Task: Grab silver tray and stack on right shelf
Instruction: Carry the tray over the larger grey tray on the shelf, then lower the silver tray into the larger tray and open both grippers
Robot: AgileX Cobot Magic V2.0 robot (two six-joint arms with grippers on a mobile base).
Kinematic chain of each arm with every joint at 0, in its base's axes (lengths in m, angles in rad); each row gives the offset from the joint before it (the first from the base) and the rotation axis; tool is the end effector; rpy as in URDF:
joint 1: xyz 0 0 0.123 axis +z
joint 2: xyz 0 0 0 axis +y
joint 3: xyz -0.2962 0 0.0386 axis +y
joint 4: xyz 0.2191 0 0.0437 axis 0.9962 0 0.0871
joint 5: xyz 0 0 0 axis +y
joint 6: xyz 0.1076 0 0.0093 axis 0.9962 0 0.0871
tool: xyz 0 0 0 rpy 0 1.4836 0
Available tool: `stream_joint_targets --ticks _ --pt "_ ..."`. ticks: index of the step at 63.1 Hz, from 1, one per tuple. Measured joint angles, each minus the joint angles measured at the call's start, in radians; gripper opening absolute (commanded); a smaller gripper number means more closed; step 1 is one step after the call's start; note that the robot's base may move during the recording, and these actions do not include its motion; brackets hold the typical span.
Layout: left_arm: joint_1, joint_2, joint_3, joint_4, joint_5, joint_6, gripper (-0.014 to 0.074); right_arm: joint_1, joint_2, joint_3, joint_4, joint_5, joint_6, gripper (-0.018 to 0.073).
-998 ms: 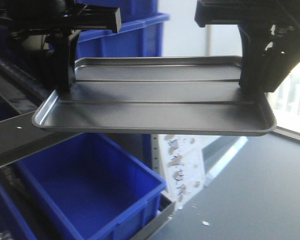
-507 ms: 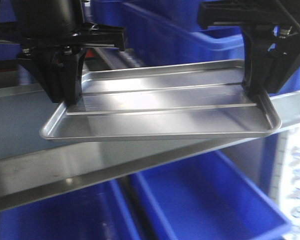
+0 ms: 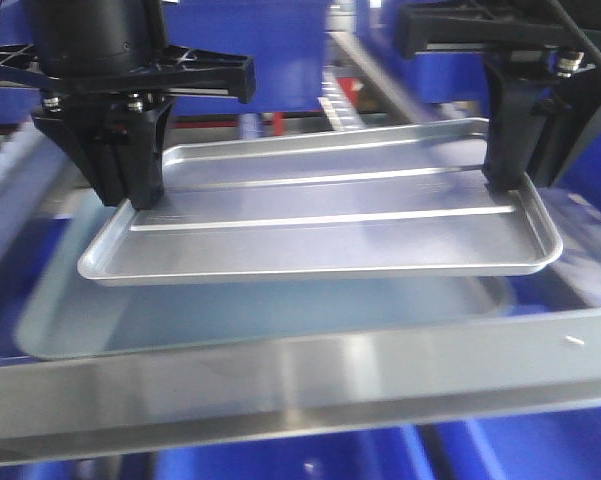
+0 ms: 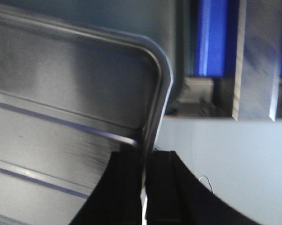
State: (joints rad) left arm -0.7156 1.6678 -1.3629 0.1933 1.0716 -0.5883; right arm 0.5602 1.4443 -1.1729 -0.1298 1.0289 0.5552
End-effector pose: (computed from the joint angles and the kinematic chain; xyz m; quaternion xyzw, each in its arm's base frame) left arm 0.2531 -0.1959 0.2879 0.0965 0.9813 -0.0129 0.1658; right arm 0.2280 0.1288 0.3046 -0.0255 0.9819 0.0425 0.1827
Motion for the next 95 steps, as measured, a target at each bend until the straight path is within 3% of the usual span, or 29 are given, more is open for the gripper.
stream_joint_targets --ticks 95 --pt "0.0 0.0 0.0 0.0 0.0 -0.002 -0.0093 0.0 0.001 0.0 0.0 0.0 0.0 0.0057"
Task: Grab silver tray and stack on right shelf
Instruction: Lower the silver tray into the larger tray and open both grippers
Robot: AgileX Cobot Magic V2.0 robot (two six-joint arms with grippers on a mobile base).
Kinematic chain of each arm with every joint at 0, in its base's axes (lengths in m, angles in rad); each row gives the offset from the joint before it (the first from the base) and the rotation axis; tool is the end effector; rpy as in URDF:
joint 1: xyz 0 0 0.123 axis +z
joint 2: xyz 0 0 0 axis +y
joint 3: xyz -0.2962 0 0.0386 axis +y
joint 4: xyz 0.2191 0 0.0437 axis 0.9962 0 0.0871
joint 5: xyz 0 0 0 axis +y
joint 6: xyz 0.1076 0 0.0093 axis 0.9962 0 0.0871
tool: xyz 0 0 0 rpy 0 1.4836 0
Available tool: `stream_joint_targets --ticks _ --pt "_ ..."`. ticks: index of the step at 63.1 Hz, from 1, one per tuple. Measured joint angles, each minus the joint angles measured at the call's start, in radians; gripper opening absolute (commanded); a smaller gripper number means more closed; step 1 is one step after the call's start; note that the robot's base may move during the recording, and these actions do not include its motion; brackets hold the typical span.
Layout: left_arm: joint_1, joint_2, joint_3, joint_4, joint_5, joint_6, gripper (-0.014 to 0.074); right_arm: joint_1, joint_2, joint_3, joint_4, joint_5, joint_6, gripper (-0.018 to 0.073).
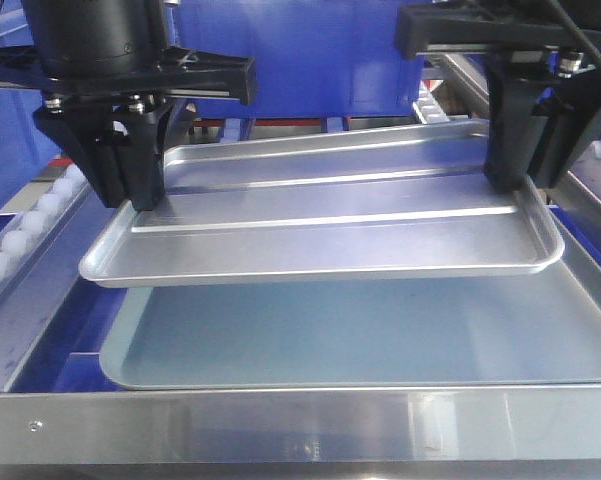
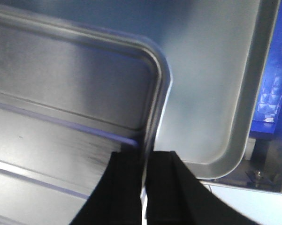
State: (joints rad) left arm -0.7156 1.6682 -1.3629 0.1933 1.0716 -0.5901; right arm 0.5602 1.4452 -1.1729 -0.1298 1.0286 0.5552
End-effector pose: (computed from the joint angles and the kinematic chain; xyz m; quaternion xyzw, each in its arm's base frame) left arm 0.2531 -0.1959 0.2878 0.0956 0.9815 -0.0129 0.1656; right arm 0.2281 0.1289 0.3044 -0.0255 0.9820 0.0424 0.1824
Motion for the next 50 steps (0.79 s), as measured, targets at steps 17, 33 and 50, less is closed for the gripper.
stream_joint_targets --ticks 17,33,50 --pt "0.003 0.0 0.0 0.004 0.0 -0.002 -0.0093 0.0 0.0 0.0 -0.001 -0.025 -0.005 0.0057" --pt "0.003 0.006 -0.054 0.004 -0.026 -0.002 -0.0093 -0.051 0.0 0.0 -0.006 -0.038 -0.051 0.0057" --pt "0.003 0.059 -0.138 -0.017 -0.066 0.02 -0.0093 -0.171 0.047 -0.006 -0.004 -0.086 -0.143 0.0057"
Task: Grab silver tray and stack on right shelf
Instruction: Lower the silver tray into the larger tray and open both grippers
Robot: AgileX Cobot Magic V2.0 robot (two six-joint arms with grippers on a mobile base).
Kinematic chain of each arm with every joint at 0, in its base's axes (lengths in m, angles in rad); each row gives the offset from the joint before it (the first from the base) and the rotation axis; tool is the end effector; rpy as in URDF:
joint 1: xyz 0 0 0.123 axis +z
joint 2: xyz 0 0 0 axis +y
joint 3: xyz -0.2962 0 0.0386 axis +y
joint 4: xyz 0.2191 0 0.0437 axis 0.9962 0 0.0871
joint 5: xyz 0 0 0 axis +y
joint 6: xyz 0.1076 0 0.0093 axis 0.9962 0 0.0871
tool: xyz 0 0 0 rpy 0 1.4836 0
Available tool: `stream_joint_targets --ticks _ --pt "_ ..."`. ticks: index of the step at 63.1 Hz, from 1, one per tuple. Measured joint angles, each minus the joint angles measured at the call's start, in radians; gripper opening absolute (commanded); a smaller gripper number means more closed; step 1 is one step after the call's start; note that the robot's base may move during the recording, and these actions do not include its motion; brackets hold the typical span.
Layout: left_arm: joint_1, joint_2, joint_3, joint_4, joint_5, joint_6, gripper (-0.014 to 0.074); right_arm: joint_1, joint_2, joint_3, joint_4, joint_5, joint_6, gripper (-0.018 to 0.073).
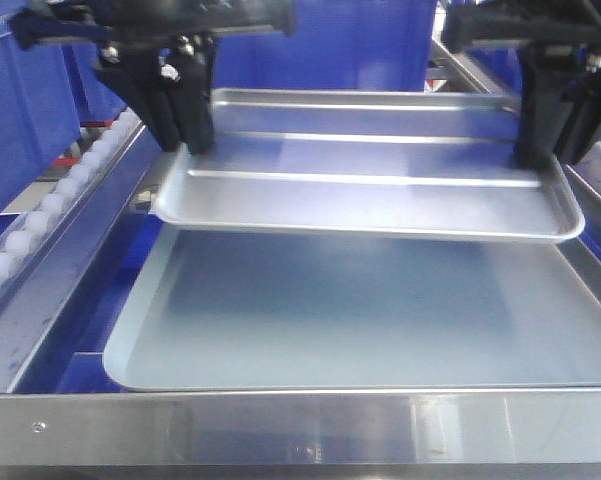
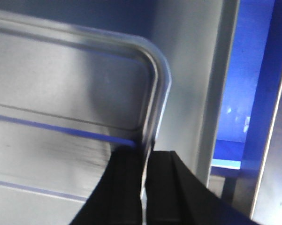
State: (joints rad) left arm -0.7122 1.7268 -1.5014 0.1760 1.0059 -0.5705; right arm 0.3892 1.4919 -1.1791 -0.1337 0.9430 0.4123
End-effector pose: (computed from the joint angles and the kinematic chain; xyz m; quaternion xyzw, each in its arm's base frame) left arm 0.2771 -0.2181 0.3063 0.0991 0.9690 -0.0601 0.2184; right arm 0.2629 0.0952 0.2968 -0.0164 0.9779 0.0218 0.2072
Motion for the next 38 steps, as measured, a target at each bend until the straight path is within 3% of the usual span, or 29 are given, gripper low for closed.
stream_joint_targets --ticks 30,38 --pt "0.001 0.199 -0.002 0.031 -0.05 -0.011 -0.0093 -0.025 0.201 0.0 0.007 -0.091 -0.05 0.0064" --pt "0.011 0.206 -0.004 0.026 -0.05 -0.011 -0.0088 -0.025 0.208 0.0 0.007 -0.095 -0.053 0.0143"
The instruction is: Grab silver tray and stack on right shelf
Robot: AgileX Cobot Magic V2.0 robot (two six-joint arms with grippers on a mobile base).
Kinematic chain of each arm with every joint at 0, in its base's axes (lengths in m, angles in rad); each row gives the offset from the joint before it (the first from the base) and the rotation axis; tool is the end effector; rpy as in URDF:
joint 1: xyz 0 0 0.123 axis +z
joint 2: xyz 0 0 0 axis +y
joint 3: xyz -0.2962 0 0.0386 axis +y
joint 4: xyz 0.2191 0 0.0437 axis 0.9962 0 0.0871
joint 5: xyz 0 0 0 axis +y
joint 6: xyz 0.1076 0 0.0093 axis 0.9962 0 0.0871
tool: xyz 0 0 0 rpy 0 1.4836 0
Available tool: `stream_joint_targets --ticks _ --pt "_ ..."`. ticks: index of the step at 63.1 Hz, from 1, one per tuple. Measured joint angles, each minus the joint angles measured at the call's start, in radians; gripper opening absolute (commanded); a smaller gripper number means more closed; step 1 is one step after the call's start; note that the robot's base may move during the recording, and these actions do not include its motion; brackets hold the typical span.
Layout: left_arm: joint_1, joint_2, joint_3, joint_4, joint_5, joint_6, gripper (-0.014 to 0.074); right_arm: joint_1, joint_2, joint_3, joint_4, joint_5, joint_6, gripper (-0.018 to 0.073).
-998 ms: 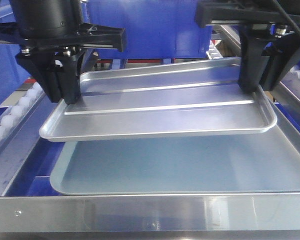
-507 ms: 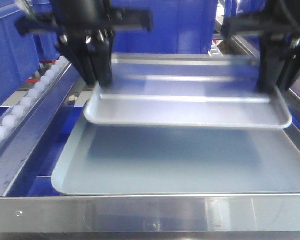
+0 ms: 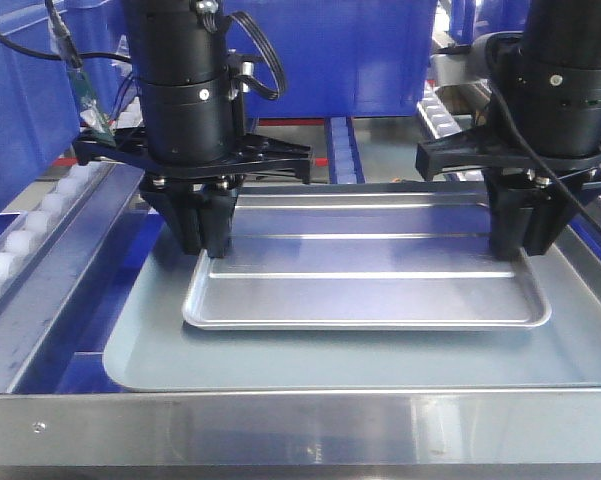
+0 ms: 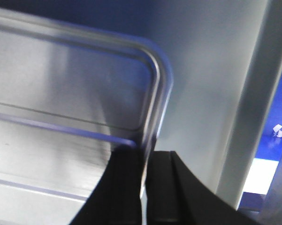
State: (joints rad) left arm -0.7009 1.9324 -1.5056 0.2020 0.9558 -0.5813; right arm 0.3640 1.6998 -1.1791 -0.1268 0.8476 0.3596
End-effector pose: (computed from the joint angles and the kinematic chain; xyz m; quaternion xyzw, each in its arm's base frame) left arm 0.3082 -0.2369 0.2332 0.1051 0.9810 -0.0099 0.1630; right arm 0.3019 0.1041 0.2377 -0.0368 0.9875 0.0014 0.1535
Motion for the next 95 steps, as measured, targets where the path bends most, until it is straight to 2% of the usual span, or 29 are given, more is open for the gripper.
stream_joint_targets --ticks 7,15,21,24,32,38,46,51,54,62,63,66,82,95 --pt "0.013 0.002 0.0 -0.026 -0.002 0.029 0.0027 0.0 0.0 0.0 0.0 -0.002 -0.015 0.0297" --pt "0.027 0.002 0.0 -0.051 0.009 0.072 0.0293 0.0 0.0 0.0 -0.014 -0.002 -0.024 0.0494" --pt "0.032 0.002 0.0 -0.055 0.013 0.083 0.0435 -0.001 0.0 0.0 -0.02 -0.002 -0.029 0.0558" --pt "0.035 0.002 0.0 -0.057 0.016 0.085 0.0459 -0.001 0.0 0.0 -0.021 -0.002 -0.031 0.0554" --pt "0.036 0.004 -0.008 -0.057 0.042 0.087 0.0438 -0.001 -0.018 0.0 -0.022 0.0 -0.033 0.0538" --pt "0.036 -0.007 -0.013 -0.054 0.057 0.092 0.0404 -0.001 -0.052 0.0 -0.022 0.004 -0.033 0.0473" --pt "0.02 -0.062 -0.013 -0.025 0.094 0.109 0.0302 -0.001 -0.123 0.0 -0.022 0.023 -0.033 0.0265" --pt "-0.017 -0.149 0.006 0.037 0.115 0.117 0.0169 -0.001 -0.195 0.002 -0.022 0.05 -0.033 0.0101" --pt "-0.039 -0.204 0.03 0.063 0.107 0.114 0.0106 -0.001 -0.227 0.009 -0.022 0.055 -0.033 0.0044" --pt "-0.074 -0.346 0.153 0.094 0.028 0.099 -0.0105 -0.001 -0.342 0.083 -0.023 0.04 -0.034 0.0057" --pt "-0.077 -0.361 0.169 0.094 0.018 0.099 -0.0111 -0.001 -0.354 0.094 -0.023 0.038 -0.034 0.0057" --pt "-0.078 -0.411 0.226 0.096 -0.026 0.096 -0.0089 -0.001 -0.388 0.129 -0.023 0.023 -0.034 0.0057" --pt "-0.081 -0.602 0.511 0.117 -0.189 0.092 -0.0092 -0.001 -0.594 0.372 -0.023 -0.103 -0.045 0.0057" --pt "-0.144 -0.803 0.707 0.166 -0.329 0.096 -0.0092 -0.001 -0.823 0.536 -0.023 -0.19 -0.087 0.0057"
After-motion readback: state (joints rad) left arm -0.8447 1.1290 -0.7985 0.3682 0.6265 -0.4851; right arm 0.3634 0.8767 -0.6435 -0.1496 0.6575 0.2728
